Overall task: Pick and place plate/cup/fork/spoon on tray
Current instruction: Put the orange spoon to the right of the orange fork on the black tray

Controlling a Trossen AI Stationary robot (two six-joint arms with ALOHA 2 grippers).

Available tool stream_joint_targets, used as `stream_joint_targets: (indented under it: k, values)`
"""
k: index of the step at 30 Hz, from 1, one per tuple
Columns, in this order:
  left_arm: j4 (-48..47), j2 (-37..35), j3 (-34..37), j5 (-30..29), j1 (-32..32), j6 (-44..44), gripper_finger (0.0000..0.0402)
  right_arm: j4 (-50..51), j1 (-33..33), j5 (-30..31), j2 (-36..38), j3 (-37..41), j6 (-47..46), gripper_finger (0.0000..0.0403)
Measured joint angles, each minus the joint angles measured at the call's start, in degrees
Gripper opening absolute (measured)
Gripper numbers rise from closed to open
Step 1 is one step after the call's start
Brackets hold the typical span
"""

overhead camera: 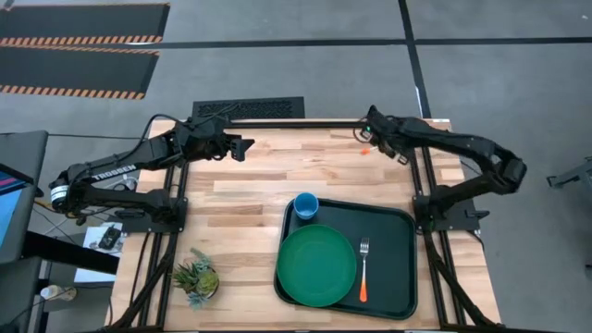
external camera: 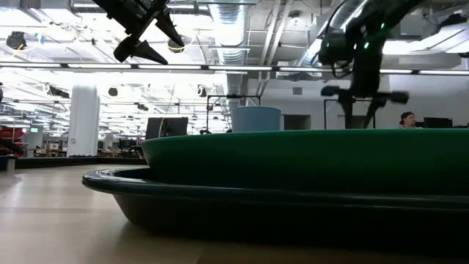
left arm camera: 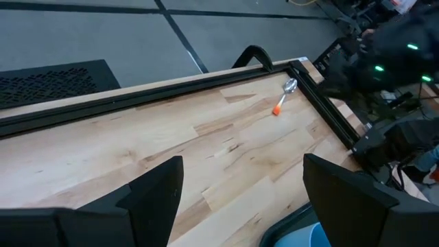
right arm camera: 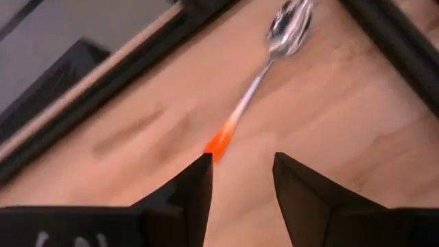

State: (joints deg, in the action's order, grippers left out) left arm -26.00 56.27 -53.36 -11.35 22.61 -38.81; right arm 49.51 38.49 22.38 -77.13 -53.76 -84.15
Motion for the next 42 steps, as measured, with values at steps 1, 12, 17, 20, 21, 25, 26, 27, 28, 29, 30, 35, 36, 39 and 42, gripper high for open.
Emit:
stream_joint_targets:
  k: [1, 12, 17, 20, 21, 25, 26, 27, 28, 29, 30, 35, 36, 39, 42]
  values:
    - [0.00, 0.00, 0.00, 0.02, 0.00, 0.00, 0.0284, -1.49, 1.76, -0.16, -1.18, 0.15, -0.40, 0.0173]
    - [-0.02, 0.00, 0.00, -0.67, 0.00, 0.06, 0.0284, -6.88, 12.33, -10.29, -16.38, 0.25, -5.81, 0.0153]
    - [-0.02, 0.00, 0.00, -1.62, -0.01, 1.63, 0.0284, -9.32, 14.79, -10.85, -20.07, 0.26, -5.56, 0.0152]
    - [-0.03, 0.00, 0.00, -2.08, 0.00, 2.19, 0.0284, -13.94, 15.85, -12.33, -20.83, 0.23, -3.74, 0.0152]
    - [-0.04, 0.00, 0.00, -2.14, 0.00, 2.23, 0.0284, -15.23, 16.15, -12.67, -20.90, 0.18, -3.52, 0.0152]
    - [-0.03, 0.00, 0.00, -2.17, 0.00, 2.21, 0.0284, -17.08, 17.02, -13.13, -20.49, 0.18, -3.45, 0.0152]
    - [-0.04, 0.00, 0.00, -2.17, 0.00, 2.21, 0.0284, -17.13, 17.35, -13.10, -20.21, 0.18, -3.47, 0.0152]
    - [-0.04, 0.00, 0.00, -2.17, 0.00, 2.21, 0.0284, -17.10, 17.75, -13.10, -19.96, 0.18, -3.44, 0.0152]
    - [-0.04, 0.00, 0.00, -2.17, 0.00, 2.21, 0.0284, -17.10, 18.09, -13.08, -19.90, 0.16, -3.42, 0.0152]
    - [-0.04, 0.00, 0.00, -2.17, 0.00, 2.21, 0.0284, -17.00, 18.51, -13.08, -19.88, 0.16, -3.42, 0.0152]
    - [-0.04, 0.00, 0.00, -2.17, 0.00, 2.24, 0.0284, -16.92, 18.93, -13.06, -19.88, 0.16, -3.42, 0.0152]
    - [-0.04, 0.00, 0.00, -2.44, 0.00, 2.60, 0.0284, -16.95, 20.22, -13.08, -20.92, 0.16, -3.47, 0.0152]
    - [-0.06, 0.00, 0.00, -2.71, 0.00, 2.62, 0.0284, -16.82, 20.14, -13.06, -21.06, 0.16, -4.02, 0.0152]
    - [-0.09, 0.00, 0.00, -3.00, 0.21, 2.62, 0.0284, -16.94, 19.95, -12.63, -21.53, 0.16, -5.19, 0.0152]
    - [-0.14, 0.00, 0.00, -2.89, 0.69, 2.62, 0.0284, -16.75, 19.94, -12.56, -21.56, 0.16, -5.37, 0.0144]
